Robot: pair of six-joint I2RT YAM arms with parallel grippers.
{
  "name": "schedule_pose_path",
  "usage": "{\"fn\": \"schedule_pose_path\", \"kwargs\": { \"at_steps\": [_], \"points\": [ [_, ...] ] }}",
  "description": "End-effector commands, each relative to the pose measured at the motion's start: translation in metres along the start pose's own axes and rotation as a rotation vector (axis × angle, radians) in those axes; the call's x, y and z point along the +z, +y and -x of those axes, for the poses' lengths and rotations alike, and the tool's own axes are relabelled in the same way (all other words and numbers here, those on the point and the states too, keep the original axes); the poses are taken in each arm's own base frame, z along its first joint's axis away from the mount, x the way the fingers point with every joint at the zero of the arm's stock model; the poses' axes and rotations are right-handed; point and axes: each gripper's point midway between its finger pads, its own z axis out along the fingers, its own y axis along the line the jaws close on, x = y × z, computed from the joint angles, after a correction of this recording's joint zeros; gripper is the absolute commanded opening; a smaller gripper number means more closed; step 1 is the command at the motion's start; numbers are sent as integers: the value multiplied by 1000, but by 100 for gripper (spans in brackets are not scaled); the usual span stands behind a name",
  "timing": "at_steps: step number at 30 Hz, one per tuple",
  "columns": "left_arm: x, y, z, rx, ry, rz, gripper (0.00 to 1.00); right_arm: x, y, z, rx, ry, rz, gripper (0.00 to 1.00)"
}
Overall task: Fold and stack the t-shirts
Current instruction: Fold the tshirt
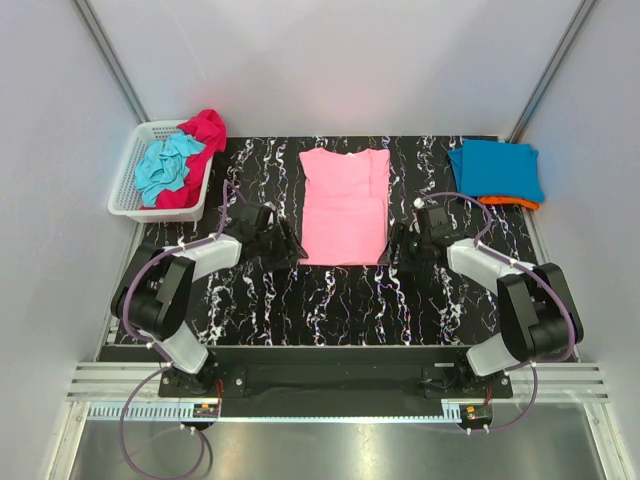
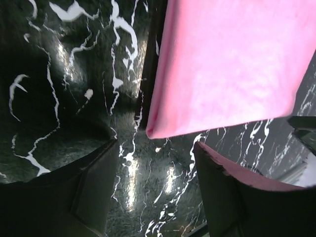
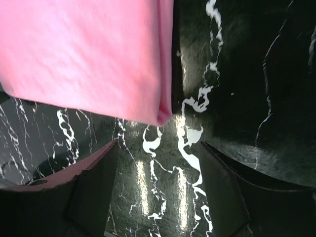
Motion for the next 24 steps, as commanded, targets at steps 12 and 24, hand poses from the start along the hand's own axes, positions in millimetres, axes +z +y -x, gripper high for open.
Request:
{"fn": "schedule_pose_path", "kwargs": {
  "at_steps": [12, 24],
  "points": [
    [15, -21, 10, -36, 0, -96, 64, 18, 4, -1, 3, -19, 68, 69],
    [24, -15, 7, -38, 22, -80, 63, 37, 3, 6, 11, -11, 61, 65]
  ]
}}
